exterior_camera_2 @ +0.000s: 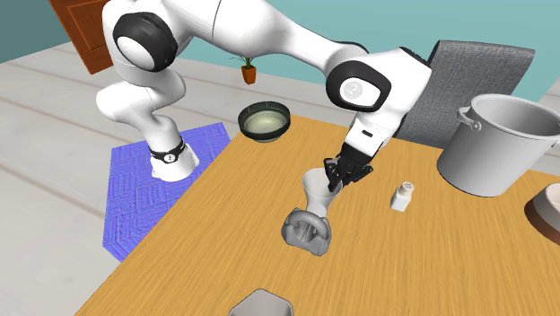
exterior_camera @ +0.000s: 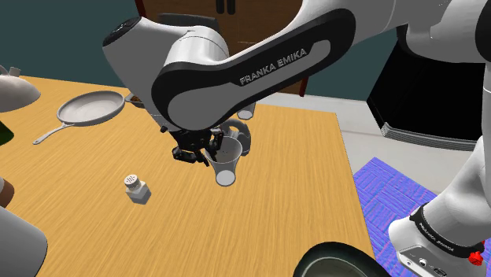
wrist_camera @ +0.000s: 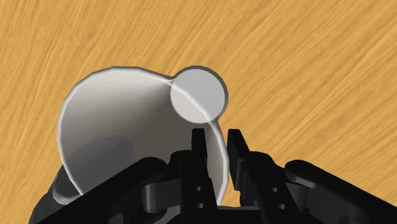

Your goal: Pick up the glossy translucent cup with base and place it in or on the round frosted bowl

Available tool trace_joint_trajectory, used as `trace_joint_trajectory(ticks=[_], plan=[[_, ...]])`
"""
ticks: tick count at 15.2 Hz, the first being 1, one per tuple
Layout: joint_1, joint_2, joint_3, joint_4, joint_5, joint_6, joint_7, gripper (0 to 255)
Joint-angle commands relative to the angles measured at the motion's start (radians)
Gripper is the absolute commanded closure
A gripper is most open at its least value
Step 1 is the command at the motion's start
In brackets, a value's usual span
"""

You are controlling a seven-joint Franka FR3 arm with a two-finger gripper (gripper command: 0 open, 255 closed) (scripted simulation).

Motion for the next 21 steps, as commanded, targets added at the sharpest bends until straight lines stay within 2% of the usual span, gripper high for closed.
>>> trace_joint_trajectory(ticks=[1,7,21], plan=[[0.0,0.0,0.0,0.0,0.0,0.0,0.0,255],[0.0,0.0,0.0,0.0,0.0,0.0,0.0,255],[0.013,-0.041,0.013,0.131,0.026,-0.159,-0.04,255]])
